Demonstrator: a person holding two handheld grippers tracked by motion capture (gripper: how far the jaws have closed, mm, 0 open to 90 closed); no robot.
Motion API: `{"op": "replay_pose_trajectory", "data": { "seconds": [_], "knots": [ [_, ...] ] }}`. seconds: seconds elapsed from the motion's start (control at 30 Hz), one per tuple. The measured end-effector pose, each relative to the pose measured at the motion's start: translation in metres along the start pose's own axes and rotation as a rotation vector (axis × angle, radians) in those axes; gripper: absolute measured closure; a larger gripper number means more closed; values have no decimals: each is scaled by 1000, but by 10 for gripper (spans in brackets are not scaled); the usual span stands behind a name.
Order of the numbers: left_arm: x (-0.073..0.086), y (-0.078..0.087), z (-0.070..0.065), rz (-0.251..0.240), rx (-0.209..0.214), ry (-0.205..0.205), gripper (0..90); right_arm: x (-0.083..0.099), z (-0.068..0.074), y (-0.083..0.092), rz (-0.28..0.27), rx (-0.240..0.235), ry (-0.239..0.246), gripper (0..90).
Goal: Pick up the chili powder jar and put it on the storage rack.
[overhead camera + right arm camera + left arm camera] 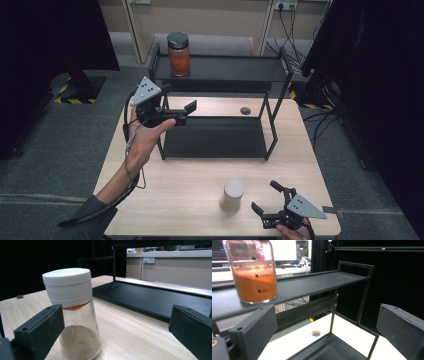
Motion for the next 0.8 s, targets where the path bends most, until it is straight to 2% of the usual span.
{"op": "replay_pose_trajectory", "data": {
  "seconds": [0.63, 0.8],
  "knots": [
    [50, 12, -27, 7, 108, -2, 22, 0, 0, 0, -3, 2, -1, 4],
    [70, 23, -34, 4, 130, -17, 22, 0, -1, 1, -5, 5, -2, 4]
  ]
}}
Point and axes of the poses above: each handheld gripper's, and its own axes: y roughly backward along the jaws, x roughly out of its underside, z roughly to its left, the point moved 8 cm from there along -y, roughly forward along the jaws, and after that the axes turned 4 degrees about -y, right-handed, at the moved point
